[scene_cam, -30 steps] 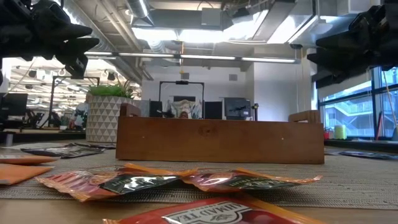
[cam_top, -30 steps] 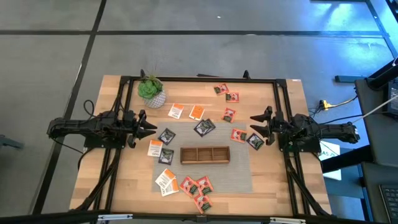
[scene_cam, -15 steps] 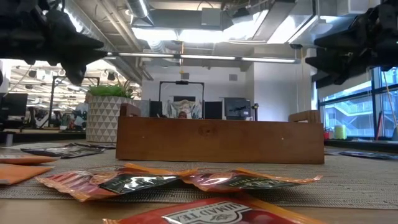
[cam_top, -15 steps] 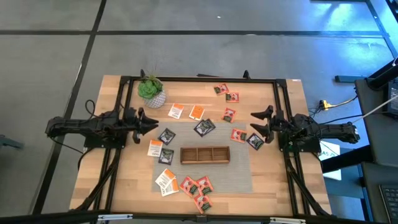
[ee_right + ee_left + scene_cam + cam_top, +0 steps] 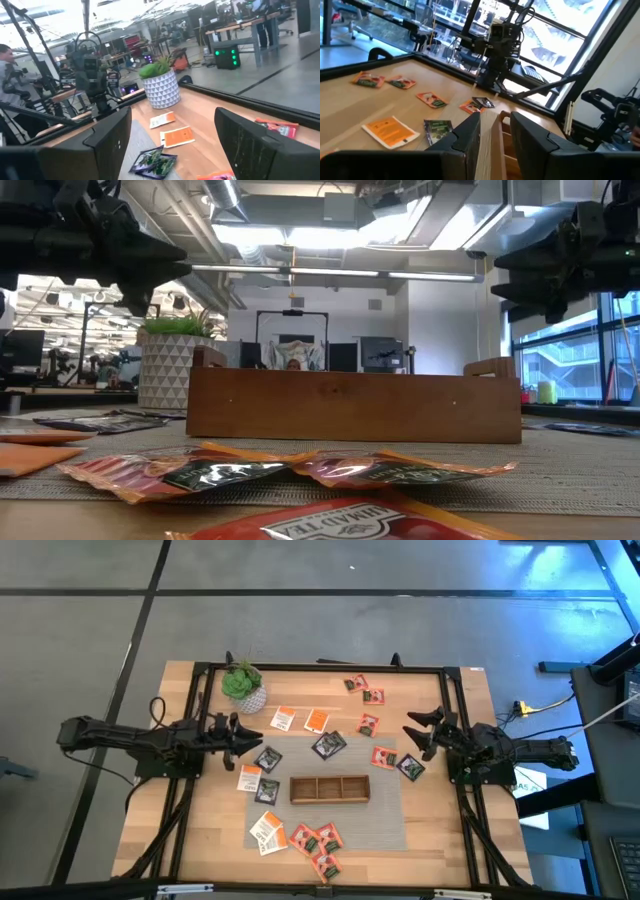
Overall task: Pick & Place Tea
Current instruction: Put the purple tea bag into the right section of the wooden organizer
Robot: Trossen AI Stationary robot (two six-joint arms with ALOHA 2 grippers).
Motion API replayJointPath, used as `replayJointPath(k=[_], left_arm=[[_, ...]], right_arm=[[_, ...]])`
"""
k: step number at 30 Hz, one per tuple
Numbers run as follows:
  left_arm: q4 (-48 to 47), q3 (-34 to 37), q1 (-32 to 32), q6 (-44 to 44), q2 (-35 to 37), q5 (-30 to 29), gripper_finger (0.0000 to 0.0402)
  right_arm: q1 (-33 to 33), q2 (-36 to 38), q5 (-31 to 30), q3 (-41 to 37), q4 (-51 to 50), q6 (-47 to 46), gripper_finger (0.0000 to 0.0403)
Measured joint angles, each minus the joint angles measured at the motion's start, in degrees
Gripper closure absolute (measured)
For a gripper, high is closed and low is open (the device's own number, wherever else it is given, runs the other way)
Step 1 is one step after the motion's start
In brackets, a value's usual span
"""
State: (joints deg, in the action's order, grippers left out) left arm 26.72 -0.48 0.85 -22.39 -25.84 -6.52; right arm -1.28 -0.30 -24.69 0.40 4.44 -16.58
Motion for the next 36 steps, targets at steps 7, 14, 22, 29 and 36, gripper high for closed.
replayJointPath(k=[7, 14, 22, 29, 36], left_arm=[[5.7, -3.2, 0.0, 1.6, -10.5, 0.2, 0.0298], [5.9, -10.5, 0.0, 7.3, -21.4, 2.7, 0.0298], [5.8, -18.4, 0.0, 8.2, -33.1, 2.7, 0.0298], [5.7, -25.3, 0.0, 8.2, -44.8, 5.0, 0.0298], [5.7, -31.9, 0.0, 8.2, -53.7, 6.6, 0.0298]], right_arm=[[0.0, 0.0, 0.2, 0.0, -0.1, -1.3, 0.0116], [0.0, -0.1, 0.2, 0.0, -0.1, -1.2, 0.0116], [0.0, -3.9, 0.3, 3.9, -3.7, -2.6, 0.0116], [0.0, -18.2, 0.3, 15.1, -14.3, -4.5, 0.0116], [0.0, -38.1, 2.2, 29.0, -34.0, -13.5, 0.0116]])
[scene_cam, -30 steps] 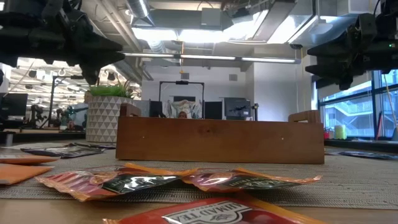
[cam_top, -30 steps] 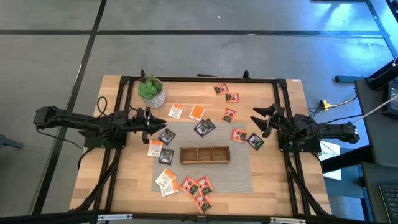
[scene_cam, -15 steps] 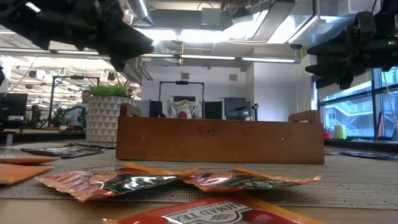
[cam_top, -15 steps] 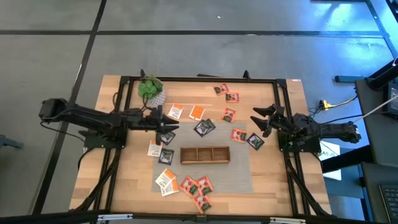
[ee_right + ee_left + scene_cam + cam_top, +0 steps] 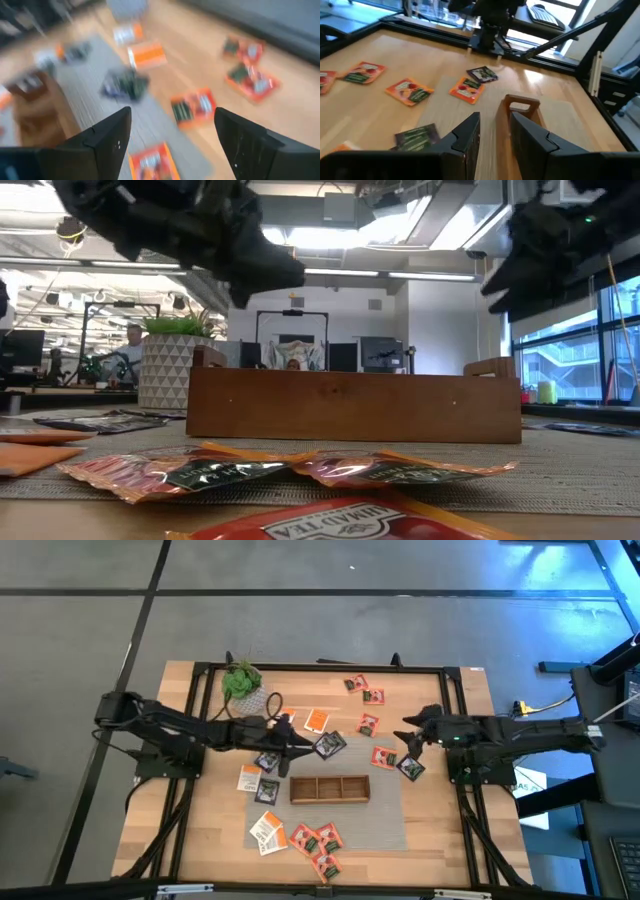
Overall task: Pick & Place Tea
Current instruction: Put the purple tea bag into the right section of the wooden organizer
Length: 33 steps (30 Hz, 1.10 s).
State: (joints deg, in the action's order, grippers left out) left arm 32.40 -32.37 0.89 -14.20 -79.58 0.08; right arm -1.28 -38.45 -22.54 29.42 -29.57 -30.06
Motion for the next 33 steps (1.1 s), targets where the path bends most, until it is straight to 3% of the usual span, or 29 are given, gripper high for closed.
replayJointPath(k=[7, 13, 17, 26, 33], left_arm=[[0.0, -3.0, 0.0, 0.0, -4.6, 4.7, 0.0298], [0.0, -3.1, 0.0, 0.0, -5.3, 4.5, 0.0298], [0.0, -3.1, 0.0, 0.0, -5.2, 4.5, 0.0298], [0.0, -3.1, 0.0, 0.0, -5.2, 4.5, 0.0298], [0.0, -3.1, 0.0, 0.0, -5.2, 4.5, 0.0298]], right_arm=[[0.0, -17.0, 6.9, 10.5, -16.6, -3.9, 0.0116], [-0.5, -25.7, 13.1, 12.3, -24.3, -9.6, 0.0116], [-2.6, -29.1, 16.8, 10.4, -24.8, -13.1, 0.0116], [-7.3, -33.8, 16.3, 7.6, -23.6, -17.9, 0.0116], [-7.6, -35.5, 17.4, 3.4, -16.7, -19.0, 0.0116]])
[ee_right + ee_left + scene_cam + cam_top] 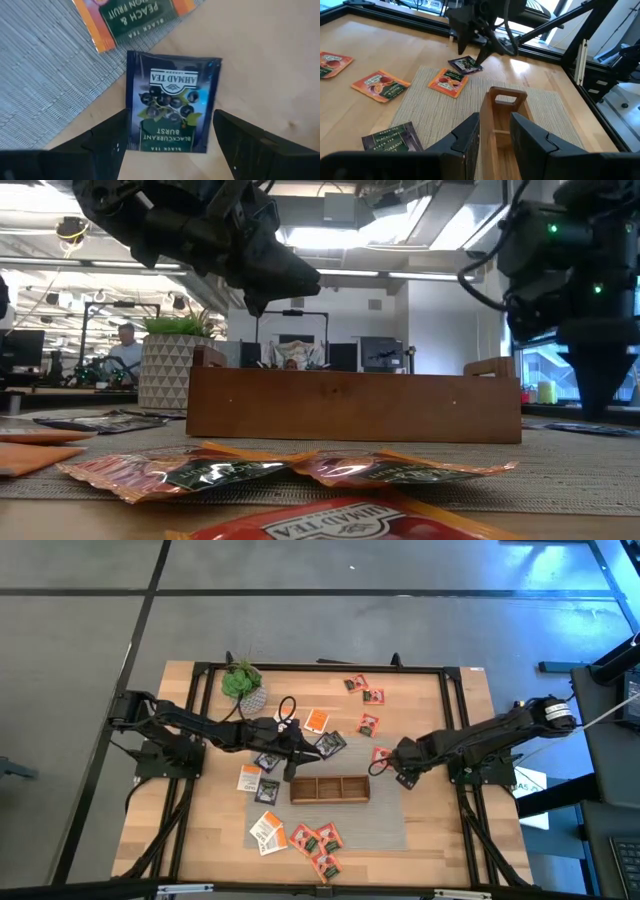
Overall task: Pick & Place Tea
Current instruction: Put the purple tea bag into the right section of the wooden organizer
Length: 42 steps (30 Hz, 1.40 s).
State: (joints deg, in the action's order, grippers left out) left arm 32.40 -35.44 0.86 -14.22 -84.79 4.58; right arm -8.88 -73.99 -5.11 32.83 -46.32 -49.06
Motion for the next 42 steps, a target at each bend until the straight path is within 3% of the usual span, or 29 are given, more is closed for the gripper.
replayJointPath(k=[13, 26, 42], left_arm=[[0.0, 0.0, 0.0, 2.2, 0.0, 0.0, 0.0298], [-0.1, 0.0, 0.0, 2.4, 0.0, 0.0, 0.0298], [-0.1, 0.0, 0.0, 2.4, 0.0, 0.0, 0.0298]], right_arm=[[0.0, -0.2, 0.2, -2.2, 2.4, -0.2, 0.0124], [0.0, -0.2, 0.2, -2.2, 2.4, -0.2, 0.0210], [0.0, -0.1, -1.3, -2.2, 2.4, -0.2, 0.0284]])
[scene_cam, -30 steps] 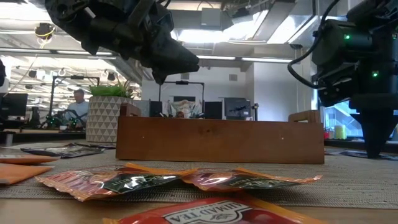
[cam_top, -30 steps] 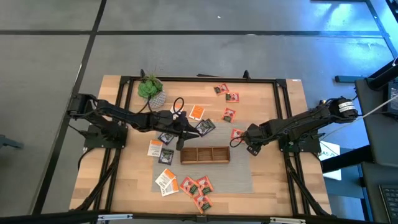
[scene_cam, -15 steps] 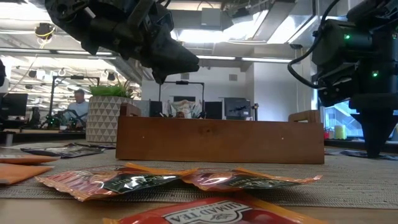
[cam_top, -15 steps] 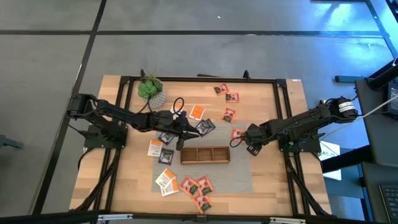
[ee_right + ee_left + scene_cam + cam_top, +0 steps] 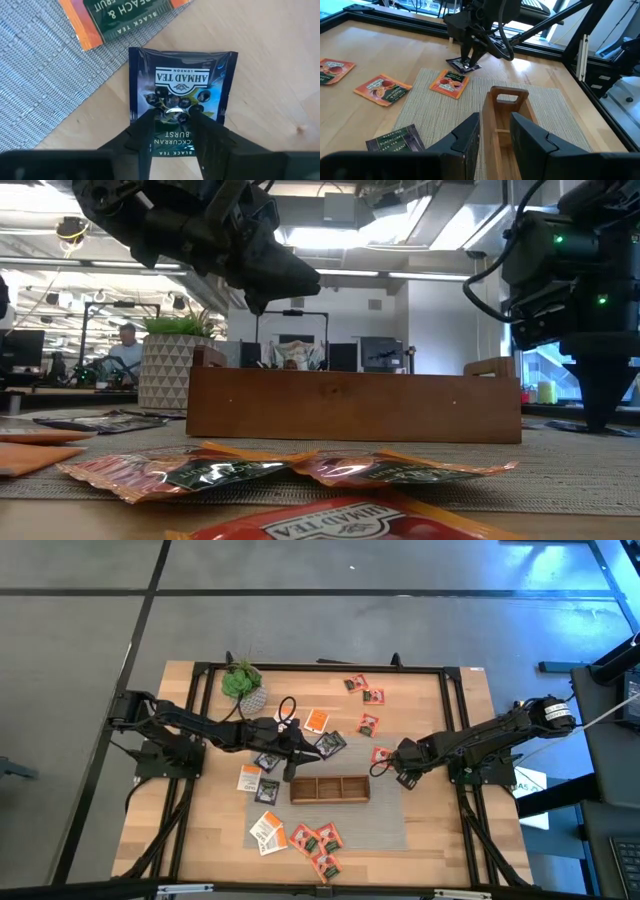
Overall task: Pick & Place Tea
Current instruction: Put the purple tea bag into the right section of the wooden organizer
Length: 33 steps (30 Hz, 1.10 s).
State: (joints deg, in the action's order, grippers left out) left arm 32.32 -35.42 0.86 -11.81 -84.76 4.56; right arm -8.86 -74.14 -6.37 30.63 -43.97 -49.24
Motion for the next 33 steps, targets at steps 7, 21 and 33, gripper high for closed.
replayJointPath(k=[7, 21, 33], left_arm=[[0.0, 0.0, 0.0, 0.0, 0.0, 0.0, 0.0298], [0.0, 0.1, 0.0, -1.5, -0.5, -0.3, 0.0298], [1.0, -4.2, 0.0, -1.7, -5.2, -0.9, 0.0310]], right_arm=[[0.0, 0.0, -0.1, 0.0, 0.0, 0.1, 0.0318], [0.0, -3.6, -2.8, 0.2, 5.8, 15.6, 0.0389], [0.5, -6.8, -8.8, -0.1, 20.8, 29.5, 0.0385]])
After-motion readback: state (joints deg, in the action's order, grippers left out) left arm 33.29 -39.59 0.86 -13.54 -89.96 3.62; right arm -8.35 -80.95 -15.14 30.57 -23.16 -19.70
